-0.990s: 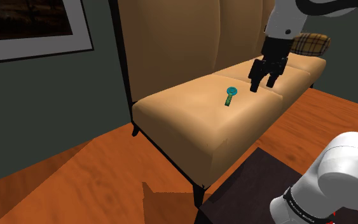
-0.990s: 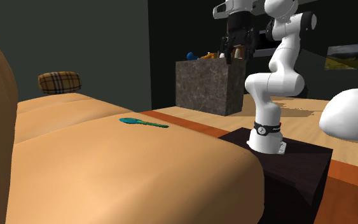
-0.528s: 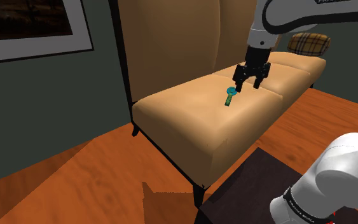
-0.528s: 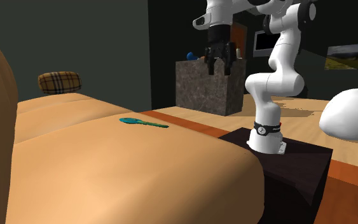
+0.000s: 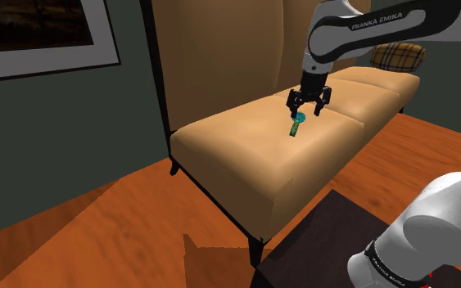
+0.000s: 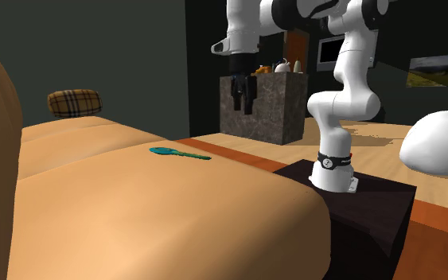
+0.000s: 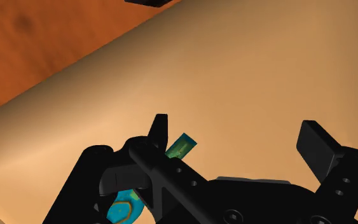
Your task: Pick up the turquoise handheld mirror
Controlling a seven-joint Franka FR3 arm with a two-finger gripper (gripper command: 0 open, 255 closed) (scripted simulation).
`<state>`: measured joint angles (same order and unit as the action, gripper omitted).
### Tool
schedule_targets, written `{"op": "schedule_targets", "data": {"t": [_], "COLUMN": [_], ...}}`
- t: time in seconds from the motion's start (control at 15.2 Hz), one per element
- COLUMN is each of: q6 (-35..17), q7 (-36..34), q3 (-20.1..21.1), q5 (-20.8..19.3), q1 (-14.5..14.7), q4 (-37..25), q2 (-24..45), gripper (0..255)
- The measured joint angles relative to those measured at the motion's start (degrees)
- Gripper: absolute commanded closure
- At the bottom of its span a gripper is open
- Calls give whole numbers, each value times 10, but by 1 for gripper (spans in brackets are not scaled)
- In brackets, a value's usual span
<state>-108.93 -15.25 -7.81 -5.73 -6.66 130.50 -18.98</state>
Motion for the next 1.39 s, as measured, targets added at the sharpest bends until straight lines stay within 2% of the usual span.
{"op": "schedule_targets", "data": {"t": [0.53,1.25,1.39], "q6": [-75,-115,-124], "q7": [-39,-82,-85], "q3": [-30,-71,-73], "q5": [-15,-5,-2], "q1": [-32,-78,-82], "q4": [-87,-253,-264], "q2": [154,352,371], "gripper": [0,0,0]}}
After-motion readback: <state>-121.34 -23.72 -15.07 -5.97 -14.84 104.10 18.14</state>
